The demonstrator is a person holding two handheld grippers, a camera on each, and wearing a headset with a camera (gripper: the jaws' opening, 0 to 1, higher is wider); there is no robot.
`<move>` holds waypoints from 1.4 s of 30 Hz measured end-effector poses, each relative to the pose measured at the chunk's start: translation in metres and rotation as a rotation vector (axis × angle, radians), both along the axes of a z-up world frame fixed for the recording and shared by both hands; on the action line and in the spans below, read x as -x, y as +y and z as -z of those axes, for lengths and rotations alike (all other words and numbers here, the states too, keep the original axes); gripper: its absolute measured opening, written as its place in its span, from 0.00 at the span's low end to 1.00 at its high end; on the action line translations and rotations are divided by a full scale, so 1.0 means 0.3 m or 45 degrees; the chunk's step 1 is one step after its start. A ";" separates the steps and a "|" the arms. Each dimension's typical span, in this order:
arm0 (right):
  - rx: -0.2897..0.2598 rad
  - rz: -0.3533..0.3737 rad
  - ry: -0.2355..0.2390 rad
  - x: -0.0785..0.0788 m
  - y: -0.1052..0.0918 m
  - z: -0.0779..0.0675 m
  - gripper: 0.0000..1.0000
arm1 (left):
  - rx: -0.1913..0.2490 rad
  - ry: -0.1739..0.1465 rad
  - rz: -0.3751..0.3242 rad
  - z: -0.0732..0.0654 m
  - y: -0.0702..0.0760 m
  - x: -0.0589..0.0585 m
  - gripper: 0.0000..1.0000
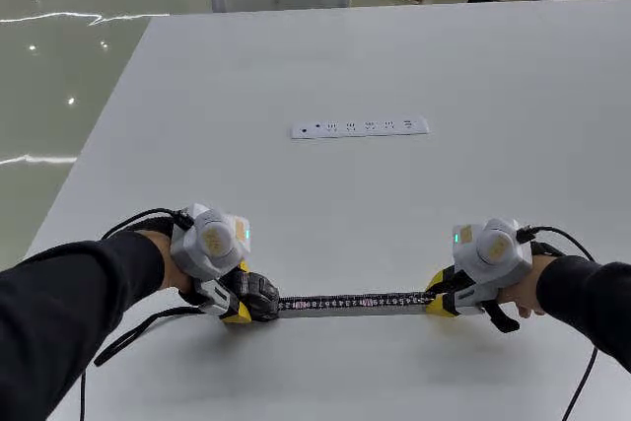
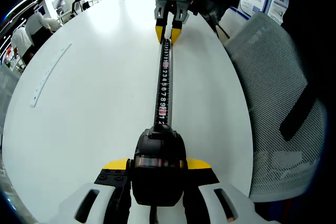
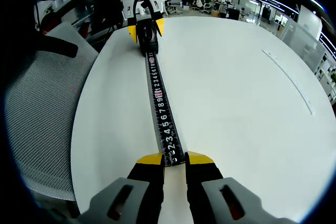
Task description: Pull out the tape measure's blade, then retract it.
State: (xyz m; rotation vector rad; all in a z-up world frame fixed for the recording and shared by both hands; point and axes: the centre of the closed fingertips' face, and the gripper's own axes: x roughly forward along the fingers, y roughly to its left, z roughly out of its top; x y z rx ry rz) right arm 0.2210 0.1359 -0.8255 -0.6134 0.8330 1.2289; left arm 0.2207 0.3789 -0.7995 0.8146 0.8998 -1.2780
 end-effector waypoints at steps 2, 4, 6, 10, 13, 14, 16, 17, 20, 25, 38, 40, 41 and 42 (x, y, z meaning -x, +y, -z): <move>0.002 0.002 0.000 0.000 0.000 0.000 0.11 | 0.002 0.001 0.000 0.000 -0.001 0.000 0.34; 0.004 0.000 0.000 0.000 0.000 0.000 0.11 | 0.004 0.002 0.000 0.000 -0.002 0.000 0.34; 0.005 0.002 0.001 0.000 0.000 0.001 0.12 | 0.008 0.003 0.000 0.000 -0.001 -0.001 0.34; 0.020 -0.015 -0.006 0.000 0.001 0.002 0.12 | 0.012 0.004 0.002 0.000 -0.002 0.000 0.34; 0.028 -0.026 -0.003 0.001 0.003 0.002 0.12 | 0.012 0.004 0.002 0.000 -0.002 0.000 0.34; 0.029 -0.028 -0.001 0.001 0.003 0.001 0.12 | 0.011 0.002 0.001 0.000 -0.002 0.000 0.34; 0.030 -0.032 -0.003 0.002 0.003 0.001 0.12 | 0.009 0.001 0.001 -0.001 -0.002 0.000 0.34; 0.030 -0.031 -0.003 0.002 0.003 0.001 0.12 | 0.009 0.000 0.001 -0.001 -0.001 0.000 0.34; 0.033 -0.018 0.003 0.002 0.004 0.001 0.12 | 0.014 0.000 0.000 -0.001 -0.003 0.000 0.34; 0.091 -0.077 0.004 0.002 0.008 0.002 0.12 | 0.025 0.014 -0.013 -0.001 -0.004 0.001 0.34; 0.126 -0.045 0.015 0.001 0.012 0.004 0.13 | 0.001 -0.015 -0.004 0.003 -0.009 -0.006 0.35; 0.120 -0.015 0.034 -0.001 0.009 0.003 0.13 | -0.010 -0.022 -0.021 0.005 -0.004 -0.008 0.35; 0.111 -0.008 0.031 -0.004 0.007 0.003 0.13 | -0.067 -0.026 -0.052 0.018 0.023 -0.008 0.36; 0.105 -0.001 0.026 -0.004 0.007 0.003 0.13 | -0.087 -0.035 -0.072 0.024 0.035 -0.010 0.36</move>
